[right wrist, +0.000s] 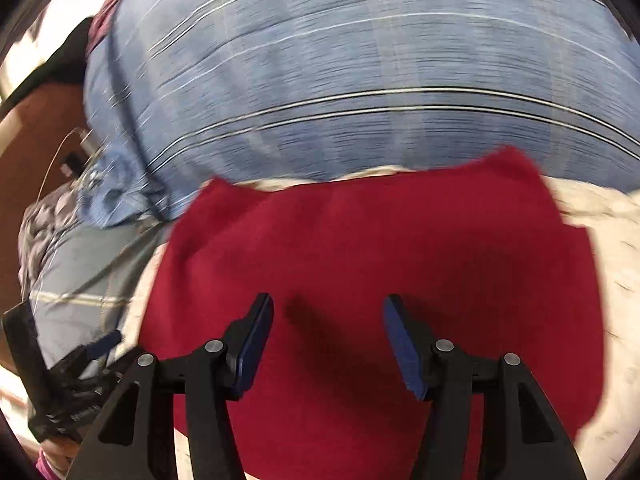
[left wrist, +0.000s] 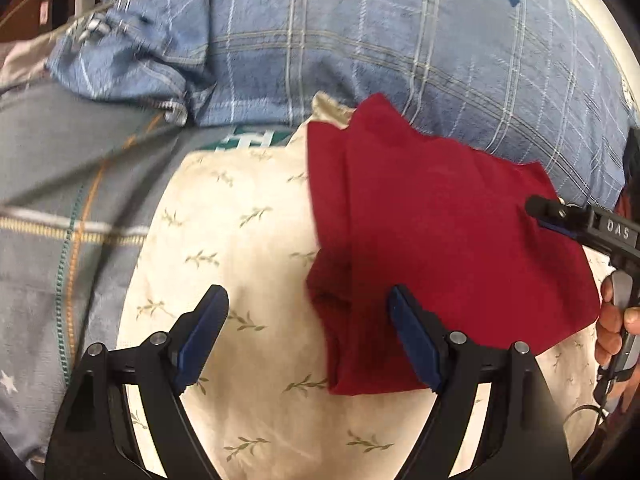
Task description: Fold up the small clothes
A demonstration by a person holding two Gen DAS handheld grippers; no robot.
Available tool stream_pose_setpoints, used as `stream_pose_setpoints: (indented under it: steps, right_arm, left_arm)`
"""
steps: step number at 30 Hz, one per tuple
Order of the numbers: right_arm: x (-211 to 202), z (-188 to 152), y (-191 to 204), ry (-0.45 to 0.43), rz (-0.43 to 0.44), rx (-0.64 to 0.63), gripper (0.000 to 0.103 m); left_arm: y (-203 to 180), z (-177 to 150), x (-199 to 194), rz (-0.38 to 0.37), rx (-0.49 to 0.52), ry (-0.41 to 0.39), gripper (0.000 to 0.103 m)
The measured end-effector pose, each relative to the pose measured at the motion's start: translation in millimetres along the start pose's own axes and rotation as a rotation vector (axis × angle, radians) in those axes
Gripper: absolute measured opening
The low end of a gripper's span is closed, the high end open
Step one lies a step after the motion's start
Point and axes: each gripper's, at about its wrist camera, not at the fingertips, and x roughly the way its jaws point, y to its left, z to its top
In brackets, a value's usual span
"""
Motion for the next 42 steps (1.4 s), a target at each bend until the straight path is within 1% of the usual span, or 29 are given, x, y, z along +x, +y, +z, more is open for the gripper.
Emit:
stream_pose_setpoints:
  steps: [2, 4, 6, 8, 11, 12, 13, 15, 16, 17, 19, 20, 21, 22, 23, 25, 28, 30, 31, 32, 34, 36, 38, 42]
  right_arm:
    - [18.5, 4.5, 25.9, 0.006, 0.017, -0.045, 0.060]
    - [33.7, 9.6, 46.6, 0.008, 0.018, -0.090, 0.060]
    - [49.9, 15.2, 66.4, 0.007, 0.007, -0.138, 0.056]
    - [65.1, 19.0, 81.5, 0.030, 0.020, -0.159, 0.057]
    - [103.4, 29.9, 106.6, 0.080, -0.010, -0.183, 0.057]
    - [108.2, 33.4, 110.5, 0.089, -0.019, -0.177, 0.058]
    - [108.8, 37.2, 113.2, 0.091, -0.023, -0.163, 0.059]
    - [101.0, 45.4, 118.3, 0.076, 0.032, -0.113, 0.059]
    - [95.9, 47.4, 121.3, 0.066, 0.062, -0.104, 0.059]
    - [92.1, 48.3, 127.0, 0.063, 0.074, -0.113, 0.058]
    - [92.3, 46.2, 140.3, 0.080, 0.038, -0.167, 0.058]
    - [96.6, 42.9, 147.1, 0.101, 0.006, -0.205, 0.057]
    - [101.5, 39.4, 150.6, 0.121, -0.020, -0.232, 0.053]
    - [108.6, 35.6, 153.3, 0.146, -0.047, -0.257, 0.047]
    - [115.2, 30.3, 154.0, 0.163, -0.069, -0.279, 0.033]
    - [118.8, 23.3, 153.6, 0.149, -0.090, -0.319, 0.022]
    - [103.4, 27.3, 149.2, 0.113, -0.019, -0.281, 0.003]
    - [91.5, 34.3, 153.3, 0.089, 0.026, -0.284, 0.003]
    - [89.6, 37.9, 157.2, 0.084, 0.031, -0.293, 0.003]
    - [93.7, 40.7, 160.9, 0.083, 0.017, -0.311, 0.003]
    - [108.5, 41.2, 157.8, 0.113, -0.001, -0.288, 0.003]
    - [120.8, 36.5, 153.1, 0.141, 0.017, -0.255, 0.003]
    - [123.4, 32.2, 152.7, 0.139, 0.024, -0.252, 0.003]
    - [112.9, 34.5, 148.2, 0.137, 0.061, -0.234, 0.004]
  left_arm:
    - [4.3, -1.6, 5.0, -0.014, -0.012, 0.003, 0.083]
    - [8.7, -1.7, 11.2, -0.047, -0.031, 0.009, 0.083]
    - [10.3, -1.0, 15.5, -0.064, -0.035, 0.012, 0.084]
    - [10.8, 0.4, 18.7, -0.073, -0.037, 0.016, 0.085]
    - [11.9, 2.9, 20.4, -0.086, -0.040, 0.026, 0.085]
    - [12.9, 3.2, 20.5, -0.094, -0.046, 0.029, 0.085]
    - [13.9, 2.9, 20.7, -0.098, -0.051, 0.032, 0.085]
    - [15.9, 2.7, 20.7, -0.106, -0.062, 0.035, 0.085]
    - [16.4, 2.4, 19.6, -0.106, -0.063, 0.034, 0.085]
    - [16.0, 2.2, 19.4, -0.105, -0.062, 0.034, 0.085]
    - [14.6, 1.5, 19.7, -0.102, -0.063, 0.033, 0.085]
    - [14.2, 0.7, 19.9, -0.101, -0.063, 0.032, 0.085]
    - [13.7, 0.0, 20.2, -0.099, -0.062, 0.031, 0.085]
    - [13.2, -0.6, 20.4, -0.097, -0.060, 0.030, 0.085]
    - [12.6, -1.2, 20.4, -0.094, -0.061, 0.026, 0.085]
    - [12.5, -1.9, 20.0, -0.095, -0.064, 0.022, 0.085]
    - [14.5, -2.8, 14.5, -0.109, -0.082, 0.008, 0.085]
    - [14.6, -2.1, 11.8, -0.118, -0.090, -0.004, 0.085]
    - [14.2, -1.9, 11.6, -0.119, -0.089, -0.008, 0.085]
    - [13.4, -2.1, 11.7, -0.116, -0.084, -0.010, 0.085]
    - [12.4, -2.8, 15.2, -0.105, -0.076, 0.000, 0.085]
    - [12.2, -3.7, 18.6, -0.106, -0.074, 0.012, 0.085]
    - [11.5, -3.7, 20.0, -0.104, -0.072, 0.013, 0.085]
    - [8.7, -4.7, 23.5, -0.097, -0.059, 0.013, 0.085]
